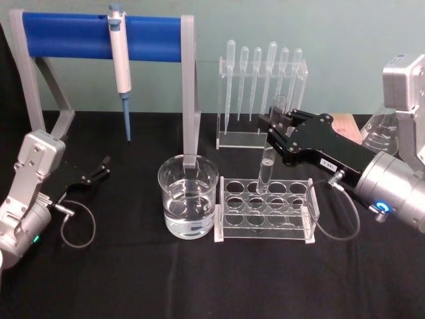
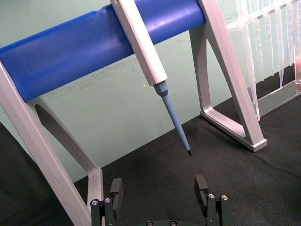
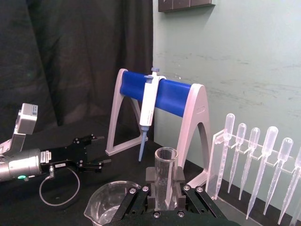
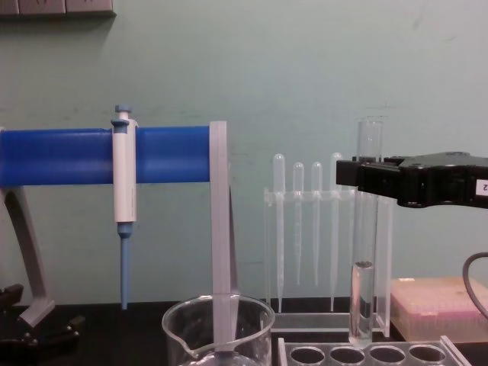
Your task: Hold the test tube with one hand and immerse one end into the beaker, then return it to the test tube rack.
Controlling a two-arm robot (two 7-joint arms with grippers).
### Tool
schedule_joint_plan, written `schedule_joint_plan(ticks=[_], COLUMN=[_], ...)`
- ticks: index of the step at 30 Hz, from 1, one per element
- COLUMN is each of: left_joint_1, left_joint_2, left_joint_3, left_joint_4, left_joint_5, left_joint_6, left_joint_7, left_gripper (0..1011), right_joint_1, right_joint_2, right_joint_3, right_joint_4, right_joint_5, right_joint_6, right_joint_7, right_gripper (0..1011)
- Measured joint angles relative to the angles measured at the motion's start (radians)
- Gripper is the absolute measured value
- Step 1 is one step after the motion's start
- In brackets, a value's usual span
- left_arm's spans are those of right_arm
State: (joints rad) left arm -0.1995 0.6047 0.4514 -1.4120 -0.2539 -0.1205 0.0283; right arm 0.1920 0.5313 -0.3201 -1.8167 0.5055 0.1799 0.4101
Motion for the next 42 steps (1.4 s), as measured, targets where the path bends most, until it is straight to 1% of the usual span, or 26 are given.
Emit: schedule_joint_plan(ticks=[42], left_joint_1=[0.0], left_joint_2=[0.0], left_joint_3=[0.0], left_joint_4=[0.0], left_joint_5=[0.0], left_joint_6=[0.0], left_joint_7=[0.0], left_gripper=[1000], right_joint_1=[0.0], right_joint_2=[0.0], right_joint_3=[0.0], right_joint_4=[0.0], right_joint_5=[-0.001], right_joint_6=[-0.001], right_joint_7=[0.0], right_gripper=[227])
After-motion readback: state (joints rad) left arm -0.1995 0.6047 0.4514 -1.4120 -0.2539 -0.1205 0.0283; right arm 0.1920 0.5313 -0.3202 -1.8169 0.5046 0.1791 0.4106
